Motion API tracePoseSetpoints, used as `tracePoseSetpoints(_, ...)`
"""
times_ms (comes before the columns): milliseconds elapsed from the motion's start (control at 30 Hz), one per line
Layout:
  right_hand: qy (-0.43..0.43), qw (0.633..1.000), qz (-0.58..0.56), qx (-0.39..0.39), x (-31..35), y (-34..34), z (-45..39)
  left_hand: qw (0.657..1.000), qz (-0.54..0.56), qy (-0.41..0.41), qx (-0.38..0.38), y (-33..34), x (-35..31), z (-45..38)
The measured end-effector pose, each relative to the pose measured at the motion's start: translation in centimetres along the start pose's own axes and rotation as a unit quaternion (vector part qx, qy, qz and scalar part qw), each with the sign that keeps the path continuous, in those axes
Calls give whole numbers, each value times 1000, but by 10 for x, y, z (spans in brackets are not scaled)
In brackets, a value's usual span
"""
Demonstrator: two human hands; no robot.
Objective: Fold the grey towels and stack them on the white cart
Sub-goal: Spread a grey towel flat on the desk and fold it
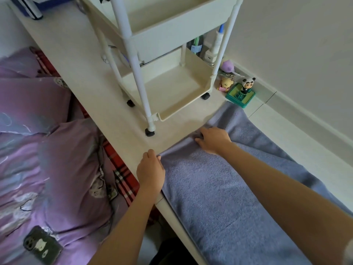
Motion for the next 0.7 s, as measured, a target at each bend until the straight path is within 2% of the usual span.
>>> tracePoseSetpoints(133,28,1000,9,0,3,-1,-6,999,-32,4,-9,2,-2,-5)
tracePoseSetpoints(233,42,999,13,-1,4,1,-8,997,-46,19,-53,-2,-8,-1)
tracePoseSetpoints(333,53,998,17,-4,1,2,-8,993,-9,56,-104,-9,-24,5)
tracePoseSetpoints(433,57,998,18,-8,1,1,-8,985,37,149,-74,1,-54,19)
tracePoseSetpoints(533,58,998,12,-4,-1,4,-9,966,6,258,-27,27,-82,32)
tracePoseSetpoints(633,58,998,-33,7,-10,4,-8,960,-45,275,-6,44,-86,29)
tracePoseSetpoints(700,33,994,-102,23,-14,2,-5,963,-55,265,-1,46,-84,26)
Point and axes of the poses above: each hand's wrist, its own z-axis away from the middle knuckle, its own y-axis out of the palm, x = y × z, the point moved 10 cm from there along -z, towards the middle knuckle, and after that the axes turned 15 degrees about -y, right-handed, at the moved point
